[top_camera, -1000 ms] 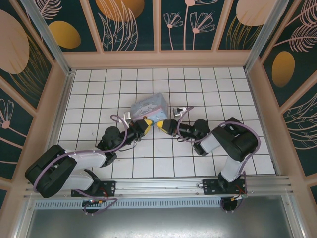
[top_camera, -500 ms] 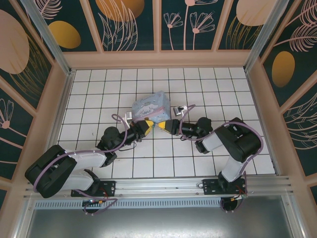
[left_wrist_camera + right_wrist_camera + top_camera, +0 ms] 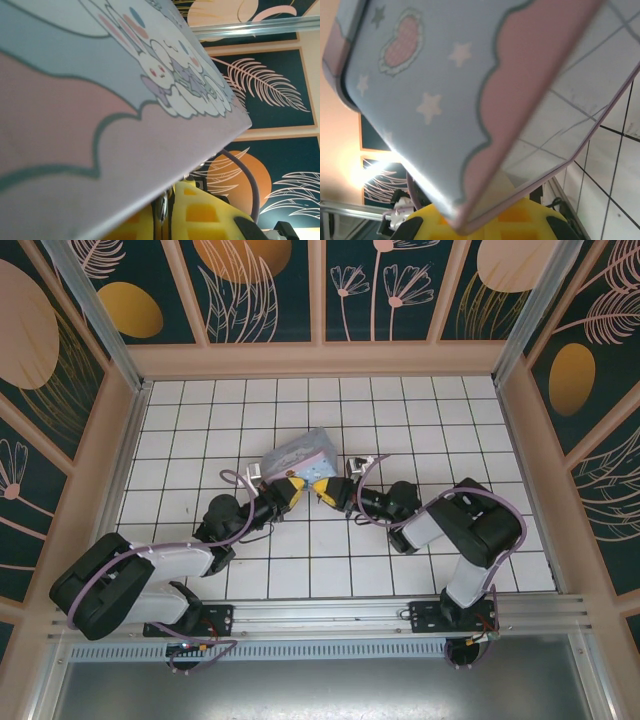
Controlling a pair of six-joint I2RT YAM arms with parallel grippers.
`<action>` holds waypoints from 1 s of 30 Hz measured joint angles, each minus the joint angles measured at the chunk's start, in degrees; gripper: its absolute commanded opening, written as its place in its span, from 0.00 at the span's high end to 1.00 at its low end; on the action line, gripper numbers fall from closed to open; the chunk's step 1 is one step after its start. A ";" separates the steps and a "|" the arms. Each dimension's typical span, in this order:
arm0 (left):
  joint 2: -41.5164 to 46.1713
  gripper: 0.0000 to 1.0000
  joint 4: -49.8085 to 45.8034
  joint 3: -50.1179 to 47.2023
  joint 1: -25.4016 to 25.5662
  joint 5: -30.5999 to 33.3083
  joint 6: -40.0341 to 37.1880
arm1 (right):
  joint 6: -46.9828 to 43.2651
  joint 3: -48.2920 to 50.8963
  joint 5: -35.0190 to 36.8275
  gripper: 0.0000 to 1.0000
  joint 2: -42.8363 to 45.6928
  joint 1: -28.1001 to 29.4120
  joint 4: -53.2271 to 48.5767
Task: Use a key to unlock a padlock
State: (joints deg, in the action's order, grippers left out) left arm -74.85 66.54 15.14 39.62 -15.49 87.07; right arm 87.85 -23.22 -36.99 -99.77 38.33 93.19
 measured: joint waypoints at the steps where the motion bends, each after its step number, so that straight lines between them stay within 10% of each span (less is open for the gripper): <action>1: 0.04 1.00 0.13 0.04 0.00 0.11 0.02 | 0.24 0.00 0.35 1.00 0.28 0.04 -0.04; 30: -3.13 1.00 4.33 3.10 0.13 -8.33 3.06 | -15.41 -2.19 -16.50 1.00 12.90 -7.63 -19.06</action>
State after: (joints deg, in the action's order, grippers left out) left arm -77.97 70.87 18.24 39.75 -23.81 90.13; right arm 72.44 -25.41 -53.49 -86.87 30.70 74.13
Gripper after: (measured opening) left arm 0.118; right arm 0.049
